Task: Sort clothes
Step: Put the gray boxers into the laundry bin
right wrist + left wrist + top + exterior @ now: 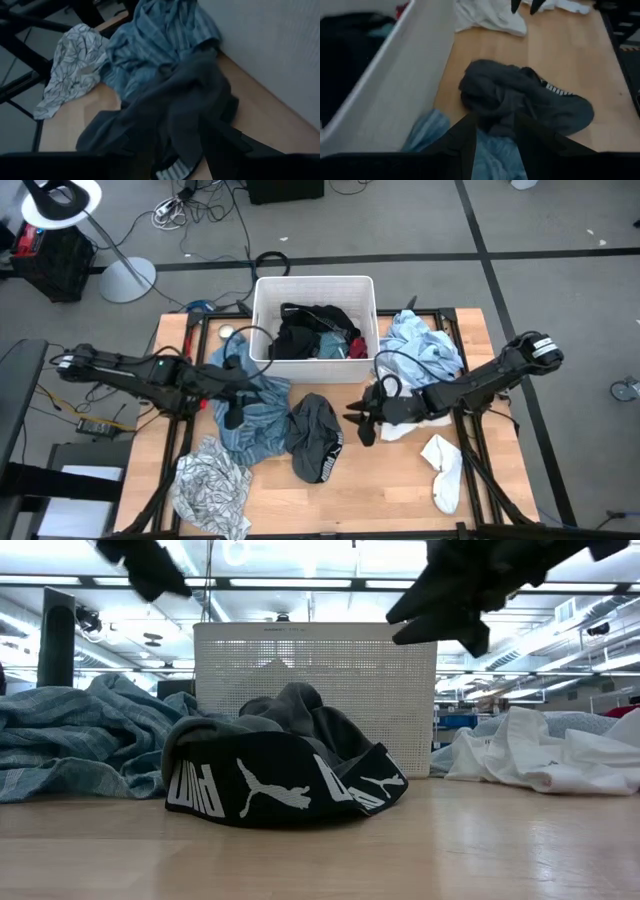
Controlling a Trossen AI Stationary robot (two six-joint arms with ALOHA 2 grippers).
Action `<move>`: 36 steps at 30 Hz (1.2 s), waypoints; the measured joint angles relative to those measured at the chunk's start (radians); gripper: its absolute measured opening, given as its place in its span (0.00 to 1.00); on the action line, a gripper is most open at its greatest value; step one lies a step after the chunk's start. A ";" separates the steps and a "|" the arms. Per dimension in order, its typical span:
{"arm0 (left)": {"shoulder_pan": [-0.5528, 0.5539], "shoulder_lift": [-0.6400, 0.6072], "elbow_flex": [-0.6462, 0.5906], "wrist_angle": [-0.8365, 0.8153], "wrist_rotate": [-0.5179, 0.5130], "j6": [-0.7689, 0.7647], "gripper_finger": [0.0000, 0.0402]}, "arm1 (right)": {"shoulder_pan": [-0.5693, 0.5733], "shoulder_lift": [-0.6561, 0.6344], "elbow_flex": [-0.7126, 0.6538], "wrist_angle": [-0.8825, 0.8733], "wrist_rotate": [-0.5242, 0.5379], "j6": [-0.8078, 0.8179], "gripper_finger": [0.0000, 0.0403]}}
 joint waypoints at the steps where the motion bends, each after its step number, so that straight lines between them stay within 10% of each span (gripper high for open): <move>1: 0.000 -0.017 -0.029 0.004 -0.004 -0.010 0.34 | -0.010 0.004 0.000 0.009 -0.005 -0.010 0.37; 16: -0.001 -0.086 -0.167 0.087 -0.014 -0.073 0.34 | -0.077 0.413 0.416 -0.343 -0.084 -0.177 0.39; 30: -0.001 -0.084 -0.167 0.174 -0.012 -0.073 0.34 | -0.178 0.682 0.445 -0.074 -0.257 -0.187 0.70; 36: -0.001 -0.084 -0.167 0.151 -0.012 -0.071 0.34 | -0.168 0.683 0.444 -0.052 -0.233 -0.232 0.33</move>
